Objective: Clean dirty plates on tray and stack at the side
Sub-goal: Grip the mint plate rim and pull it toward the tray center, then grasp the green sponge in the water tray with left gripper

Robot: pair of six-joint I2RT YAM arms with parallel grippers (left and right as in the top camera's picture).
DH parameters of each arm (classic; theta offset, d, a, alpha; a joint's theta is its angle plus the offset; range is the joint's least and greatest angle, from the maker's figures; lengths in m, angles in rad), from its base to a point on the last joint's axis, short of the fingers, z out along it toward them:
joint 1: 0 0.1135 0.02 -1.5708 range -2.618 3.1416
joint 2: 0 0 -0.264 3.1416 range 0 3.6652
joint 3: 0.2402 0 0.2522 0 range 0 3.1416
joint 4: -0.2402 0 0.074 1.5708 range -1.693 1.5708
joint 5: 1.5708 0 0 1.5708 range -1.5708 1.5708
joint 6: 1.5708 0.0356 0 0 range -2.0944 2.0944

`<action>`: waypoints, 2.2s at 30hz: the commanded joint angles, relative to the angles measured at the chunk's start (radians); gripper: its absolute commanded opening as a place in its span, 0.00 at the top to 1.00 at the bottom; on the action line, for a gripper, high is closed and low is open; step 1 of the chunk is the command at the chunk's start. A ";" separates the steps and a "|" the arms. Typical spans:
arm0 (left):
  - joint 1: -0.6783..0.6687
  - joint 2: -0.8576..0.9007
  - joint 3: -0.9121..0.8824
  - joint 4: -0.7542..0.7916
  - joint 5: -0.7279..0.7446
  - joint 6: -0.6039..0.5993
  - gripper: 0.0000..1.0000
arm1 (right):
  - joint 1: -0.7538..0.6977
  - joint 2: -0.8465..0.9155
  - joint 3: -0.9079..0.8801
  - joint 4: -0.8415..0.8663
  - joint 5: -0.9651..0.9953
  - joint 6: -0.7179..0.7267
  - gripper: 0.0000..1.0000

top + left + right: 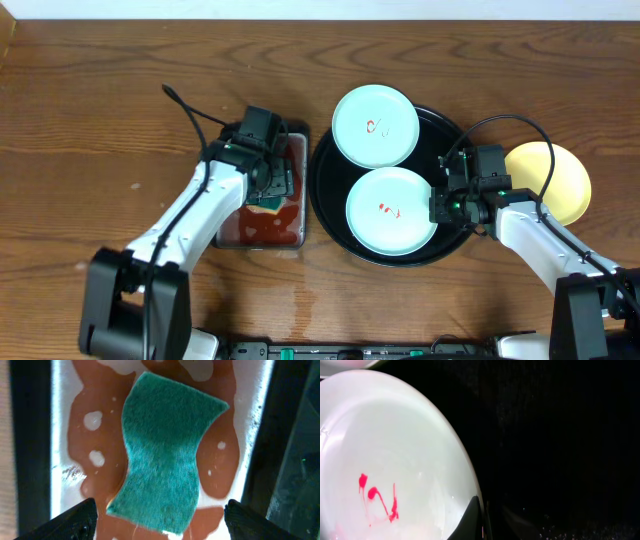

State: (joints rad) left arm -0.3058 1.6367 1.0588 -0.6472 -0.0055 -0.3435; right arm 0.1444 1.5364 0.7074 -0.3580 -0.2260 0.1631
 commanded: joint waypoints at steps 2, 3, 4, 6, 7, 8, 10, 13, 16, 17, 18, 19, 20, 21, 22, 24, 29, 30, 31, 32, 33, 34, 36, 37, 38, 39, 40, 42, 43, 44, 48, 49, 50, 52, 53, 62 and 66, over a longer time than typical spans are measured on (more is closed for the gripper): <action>0.002 0.053 -0.010 0.027 -0.002 -0.013 0.20 | 0.008 0.007 -0.005 0.002 0.031 -0.015 0.99; 0.002 0.065 -0.010 0.034 -0.002 -0.013 0.21 | 0.008 0.007 -0.005 0.000 0.031 -0.015 0.99; 0.002 0.079 -0.010 0.044 -0.002 -0.013 0.22 | 0.008 0.007 -0.005 -0.001 0.031 -0.015 0.99; 0.002 0.101 -0.010 0.058 -0.003 -0.013 0.24 | 0.008 0.007 -0.010 0.001 0.032 -0.015 0.99; 0.002 0.111 -0.010 0.065 -0.002 -0.013 0.24 | 0.008 0.007 -0.011 0.002 0.031 -0.015 0.99; 0.002 0.123 -0.010 0.075 -0.003 -0.013 0.24 | 0.008 0.007 -0.015 0.004 0.032 -0.015 0.99; 0.002 0.141 -0.010 0.094 -0.005 -0.013 0.25 | 0.008 0.007 -0.019 0.007 0.032 -0.015 0.99; 0.002 0.164 -0.010 0.118 -0.006 -0.013 0.32 | 0.008 0.007 -0.023 0.011 0.032 -0.015 0.99; 0.002 0.175 -0.010 0.127 -0.006 -0.013 0.47 | 0.008 0.007 -0.023 0.011 0.032 -0.015 0.99; 0.002 0.176 -0.010 0.126 -0.006 -0.013 0.54 | 0.008 0.007 -0.023 0.011 0.032 -0.015 0.99; 0.002 0.177 -0.010 0.126 -0.006 -0.013 0.62 | 0.008 0.007 -0.023 0.011 0.032 -0.015 0.99; 0.002 0.177 -0.010 0.125 -0.006 -0.013 0.68 | 0.008 0.007 -0.023 0.011 0.034 -0.015 0.99; 0.002 0.177 -0.010 0.125 -0.006 -0.013 0.76 | 0.008 0.007 -0.023 0.011 0.035 -0.015 0.99; 0.002 0.178 -0.010 0.123 -0.006 -0.013 0.81 | 0.008 0.007 -0.023 0.011 0.035 -0.015 0.99; 0.002 0.178 -0.010 0.122 -0.006 -0.013 0.88 | 0.008 0.007 -0.023 0.011 0.035 -0.015 0.99; 0.002 0.177 -0.010 0.114 -0.005 -0.013 0.92 | 0.008 0.007 -0.023 0.010 0.035 -0.015 0.99; 0.002 0.172 -0.009 0.092 -0.005 -0.013 0.93 | 0.008 0.007 -0.023 0.010 0.036 -0.015 0.99; 0.002 0.166 -0.008 0.087 -0.005 -0.013 0.93 | 0.008 0.007 -0.023 0.010 0.036 -0.015 0.99; 0.002 0.157 -0.006 0.082 -0.005 -0.013 0.93 | 0.008 0.007 -0.023 0.010 0.039 -0.015 0.99; 0.002 0.145 -0.005 0.080 -0.005 -0.013 0.93 | 0.008 0.007 -0.023 0.010 0.039 -0.015 0.99; 0.002 0.128 -0.005 0.080 -0.005 -0.013 0.93 | 0.008 0.007 -0.023 0.010 0.039 -0.015 0.99; 0.002 0.113 -0.005 0.080 -0.006 -0.013 0.93 | 0.008 0.007 -0.023 0.010 0.039 -0.015 0.99; 0.002 0.083 -0.005 0.081 -0.006 -0.012 0.93 | 0.008 0.007 -0.023 0.010 0.039 -0.015 0.99; 0.002 0.066 -0.005 0.081 -0.006 -0.012 0.93 | 0.008 0.007 -0.023 0.010 0.039 -0.015 0.99; 0.002 0.058 -0.005 0.080 -0.006 -0.012 0.85 | 0.008 0.007 -0.023 0.010 0.039 -0.015 0.99; 0.002 0.051 -0.005 0.080 -0.005 -0.012 0.66 | 0.008 0.007 -0.023 0.010 0.039 -0.015 0.99; 0.002 0.050 -0.005 0.080 -0.006 -0.012 0.46 | 0.008 0.007 -0.023 0.010 0.039 -0.015 0.99; 0.002 0.051 -0.006 0.080 -0.006 -0.013 0.37 | 0.008 0.007 -0.023 0.010 0.039 -0.015 0.99; 0.002 0.053 -0.008 0.080 -0.006 -0.012 0.37 | 0.008 0.007 -0.023 0.010 0.039 -0.015 0.99; 0.002 0.055 -0.008 0.079 -0.006 -0.012 0.36 | 0.008 0.007 -0.023 0.010 0.039 -0.015 0.99; 0.002 0.069 -0.008 0.079 -0.006 -0.013 0.35 | 0.008 0.007 -0.023 0.010 0.039 -0.015 0.99; 0.002 0.075 -0.008 0.080 -0.006 -0.013 0.35 | 0.008 0.007 -0.023 0.010 0.039 -0.015 0.99; 0.002 0.082 -0.008 0.081 -0.006 -0.013 0.35 | 0.008 0.007 -0.023 0.010 0.039 -0.015 0.99; 0.002 0.097 -0.008 0.084 -0.006 -0.013 0.35 | 0.008 0.007 -0.023 0.010 0.039 -0.015 0.99; 0.002 0.105 -0.008 0.089 -0.006 -0.013 0.36 | 0.008 0.007 -0.023 0.010 0.039 -0.015 0.99; 0.002 0.182 -0.008 0.126 -0.006 -0.013 0.76 | 0.008 0.007 -0.023 0.010 0.039 -0.015 0.99; 0.002 0.187 -0.008 0.124 -0.005 -0.013 0.92 | 0.008 0.007 -0.023 0.010 0.039 -0.015 0.99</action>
State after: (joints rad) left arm -0.3046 1.7935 1.0588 -0.5171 -0.0055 -0.3637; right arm 0.1444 1.5368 0.6907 -0.3496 -0.2085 0.1631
